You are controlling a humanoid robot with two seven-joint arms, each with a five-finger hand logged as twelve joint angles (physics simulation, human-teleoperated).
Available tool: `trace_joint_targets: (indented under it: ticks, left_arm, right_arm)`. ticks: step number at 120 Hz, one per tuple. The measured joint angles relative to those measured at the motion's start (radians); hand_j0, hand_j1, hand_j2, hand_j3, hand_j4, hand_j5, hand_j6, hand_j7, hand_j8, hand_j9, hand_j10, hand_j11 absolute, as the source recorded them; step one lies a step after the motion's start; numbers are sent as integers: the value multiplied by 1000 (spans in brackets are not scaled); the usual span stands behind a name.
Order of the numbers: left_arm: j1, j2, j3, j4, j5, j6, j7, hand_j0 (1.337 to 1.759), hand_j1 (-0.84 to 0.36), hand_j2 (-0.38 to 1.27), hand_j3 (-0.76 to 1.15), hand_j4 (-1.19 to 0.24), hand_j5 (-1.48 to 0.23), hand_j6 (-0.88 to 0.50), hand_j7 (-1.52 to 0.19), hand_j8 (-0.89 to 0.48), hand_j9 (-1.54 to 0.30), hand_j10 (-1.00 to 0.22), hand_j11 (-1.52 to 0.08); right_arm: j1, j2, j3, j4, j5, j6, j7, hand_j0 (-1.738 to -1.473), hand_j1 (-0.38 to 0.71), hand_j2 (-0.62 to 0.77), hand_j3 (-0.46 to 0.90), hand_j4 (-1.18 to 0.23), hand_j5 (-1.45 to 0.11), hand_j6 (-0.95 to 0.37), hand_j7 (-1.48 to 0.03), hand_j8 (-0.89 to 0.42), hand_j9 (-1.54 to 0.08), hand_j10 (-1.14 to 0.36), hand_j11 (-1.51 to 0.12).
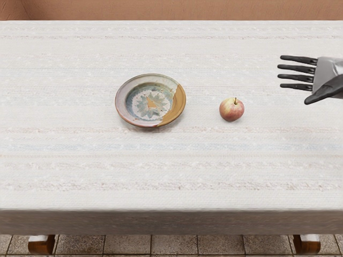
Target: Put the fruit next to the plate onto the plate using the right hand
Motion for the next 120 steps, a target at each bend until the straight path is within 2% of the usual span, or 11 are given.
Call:
trace_joint_targets:
  ticks: [12,26,35,46,51,60,69,84,101,120]
  left_arm:
    - [0,0,0,0,0,0,0,1658,349,0,0,0,0,0,0,0,0,0,0]
    - [0,0,0,0,0,0,0,1658,349,0,0,0,0,0,0,0,0,0,0]
    - [0,0,0,0,0,0,0,1658,349,0,0,0,0,0,0,0,0,0,0]
    - [0,0,0,0,0,0,0,1658,349,0,0,0,0,0,0,0,0,0,0]
    - [0,0,0,0,0,0,0,1658,349,0,0,0,0,0,0,0,0,0,0]
    - [0,0,0,0,0,0,0,1658,349,0,0,0,0,0,0,0,0,0,0]
    - [0,0,0,0,0,0,0,1658,349,0,0,0,0,0,0,0,0,0,0]
    - [0,0,0,0,0,0,0,1658,349,0,0,0,0,0,0,0,0,0,0]
    - [0,0,0,0,0,0,0,1658,349,0,0,0,0,0,0,0,0,0,0]
    - [0,0,0,0,0,0,0,1658,349,0,0,0,0,0,0,0,0,0,0]
  right_arm:
    - [2,2,-3,-1,-1,0,0,-1658,-329,-3,0,-16,-22,-15,-22,-15,-22,-16,-22]
    - [9,45,-17,-3,-29,0,1,-1658,-323,-4,0,-21,-29,-20,-29,-20,-29,-21,-29]
    - [19,60,-21,77,-149,-30,1,-1658,-314,-5,0,-28,-39,-28,-39,-28,-39,-29,-39]
    - [50,68,-61,262,-375,-296,-7,-1658,-305,-7,0,-36,-48,-35,-48,-35,-48,-36,-48]
    - [107,85,-143,329,-462,-426,-17,-1658,-304,-7,0,-36,-49,-36,-49,-36,-49,-37,-49]
    - [222,137,-293,397,-574,-661,-27,-1658,-306,-7,0,-36,-47,-36,-47,-36,-47,-36,-47]
    - [254,166,-368,434,-628,-850,-33,-1658,-309,-6,0,-34,-44,-34,-44,-34,-44,-34,-44]
    - [264,220,-467,433,-719,-1011,-36,-1658,-310,-6,0,-34,-44,-35,-44,-34,-44,-34,-44]
    - [265,266,-522,406,-788,-1077,-37,-1658,-310,-6,0,-34,-43,-35,-43,-35,-43,-34,-43]
    - [290,376,-607,277,-810,-1094,-38,-1658,-310,-5,0,-34,-43,-35,-43,-35,-43,-34,-43]
